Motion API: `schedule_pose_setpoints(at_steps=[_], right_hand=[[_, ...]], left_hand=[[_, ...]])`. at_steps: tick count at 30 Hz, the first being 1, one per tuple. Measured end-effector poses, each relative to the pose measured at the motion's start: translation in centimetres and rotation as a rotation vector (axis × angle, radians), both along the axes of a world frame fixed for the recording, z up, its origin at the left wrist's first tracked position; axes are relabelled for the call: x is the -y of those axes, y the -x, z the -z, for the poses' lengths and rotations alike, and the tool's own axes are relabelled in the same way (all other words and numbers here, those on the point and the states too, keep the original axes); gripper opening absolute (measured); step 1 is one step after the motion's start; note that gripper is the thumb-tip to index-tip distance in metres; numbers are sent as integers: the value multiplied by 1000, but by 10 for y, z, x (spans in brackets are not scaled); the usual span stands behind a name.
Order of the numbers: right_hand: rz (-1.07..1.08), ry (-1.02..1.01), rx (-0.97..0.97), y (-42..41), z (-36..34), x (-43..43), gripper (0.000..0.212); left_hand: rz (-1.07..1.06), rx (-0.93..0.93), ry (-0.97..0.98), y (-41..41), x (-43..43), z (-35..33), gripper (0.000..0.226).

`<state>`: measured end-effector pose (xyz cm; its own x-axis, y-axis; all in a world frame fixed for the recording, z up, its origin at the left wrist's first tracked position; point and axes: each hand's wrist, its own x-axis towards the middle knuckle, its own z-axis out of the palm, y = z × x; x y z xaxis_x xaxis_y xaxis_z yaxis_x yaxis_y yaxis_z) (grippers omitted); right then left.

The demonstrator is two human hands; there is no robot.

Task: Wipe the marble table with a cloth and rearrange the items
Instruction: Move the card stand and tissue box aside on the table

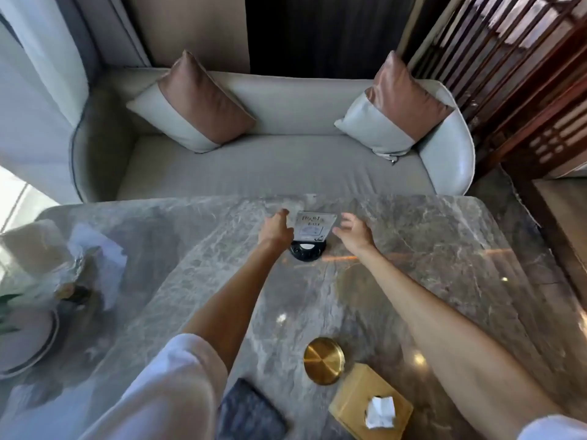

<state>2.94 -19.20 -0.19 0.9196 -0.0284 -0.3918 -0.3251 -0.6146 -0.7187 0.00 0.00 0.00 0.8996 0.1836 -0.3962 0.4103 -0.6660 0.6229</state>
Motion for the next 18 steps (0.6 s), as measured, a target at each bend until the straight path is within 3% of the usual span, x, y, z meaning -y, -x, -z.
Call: schedule_pose_setpoints(at_steps=[9,13,18], right_hand=[[-21,-112,-55,-14,66,-11,27],[-18,-123,-2,-15,79,-8,23],[-34,-102,33,-18,78,-4,21]], left_hand=[[28,-42,137,-16,-4,65,38],[-20,-34,140,-23,2,72,20],[-28,-5,91,-24,8,69,21]])
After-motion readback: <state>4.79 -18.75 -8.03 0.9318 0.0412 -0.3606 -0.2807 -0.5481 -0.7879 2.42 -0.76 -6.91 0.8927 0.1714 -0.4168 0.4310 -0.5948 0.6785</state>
